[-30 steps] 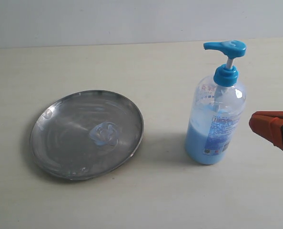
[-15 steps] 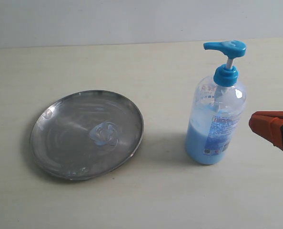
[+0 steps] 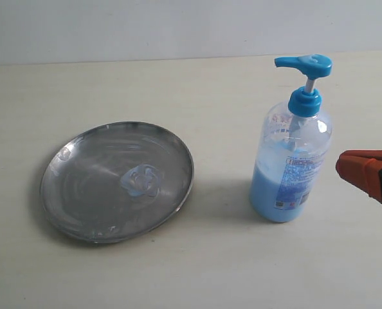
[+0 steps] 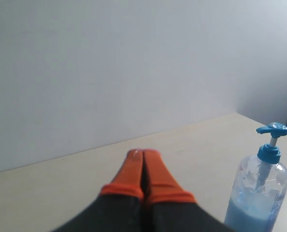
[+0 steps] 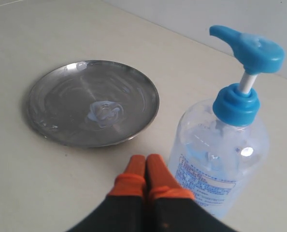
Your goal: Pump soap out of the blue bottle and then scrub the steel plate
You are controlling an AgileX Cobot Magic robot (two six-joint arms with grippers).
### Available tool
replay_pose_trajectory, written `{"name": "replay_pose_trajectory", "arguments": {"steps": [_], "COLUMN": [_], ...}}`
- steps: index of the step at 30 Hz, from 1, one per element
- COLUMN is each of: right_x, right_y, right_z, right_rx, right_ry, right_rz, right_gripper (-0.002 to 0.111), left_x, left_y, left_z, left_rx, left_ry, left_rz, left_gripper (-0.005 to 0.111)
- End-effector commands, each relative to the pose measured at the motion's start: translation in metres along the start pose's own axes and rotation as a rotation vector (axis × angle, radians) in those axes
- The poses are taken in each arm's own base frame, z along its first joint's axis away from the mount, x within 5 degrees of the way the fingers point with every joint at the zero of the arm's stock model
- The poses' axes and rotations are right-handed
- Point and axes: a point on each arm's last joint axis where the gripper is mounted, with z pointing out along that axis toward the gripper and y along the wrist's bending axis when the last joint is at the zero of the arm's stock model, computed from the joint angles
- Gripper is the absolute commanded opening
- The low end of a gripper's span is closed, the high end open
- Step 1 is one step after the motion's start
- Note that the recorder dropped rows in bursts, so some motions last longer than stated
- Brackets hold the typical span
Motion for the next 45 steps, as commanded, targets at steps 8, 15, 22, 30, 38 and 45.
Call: {"name": "replay_pose_trajectory", "arguments": {"steps": [8,15,22,30,38,45], "right_x": [0.000,0.000,0.000,0.000,0.000,0.000], "right_y": [0.000,0.000,0.000,0.000,0.000,0.000], "right_z": [0.001,0.001,0.001,0.001,0.001,0.001], "right_rx": [-0.002,-0.002,-0.002,-0.001,-0.001,-0.001], "right_ry": [-0.004,-0.004,-0.004,-0.004,-0.004,-0.004], "right_rz": [-0.003,-0.001,-0.001,-0.002,-0.002,-0.002], "right_gripper": [0.000,0.000,0.000,0.000,0.000,0.000], "left_x": [0.012,0.040,0.072,0.108,0.134,0.141], "left_y": [0.015,0.025,0.030,0.034,0.037,0.038], "left_z": [-0.015,-0.029,-0.036,-0.039,-0.036,-0.037], "left_rx": [-0.190,-0.356,-0.444,-0.501,-0.515,-0.530], "left_ry": [-0.053,-0.076,-0.063,-0.033,0.047,0.115], "left_rz": [-0.005,-0.049,-0.044,-0.057,-0.090,-0.109], "left_gripper": [0.000,0.000,0.000,0.000,0.000,0.000]}}
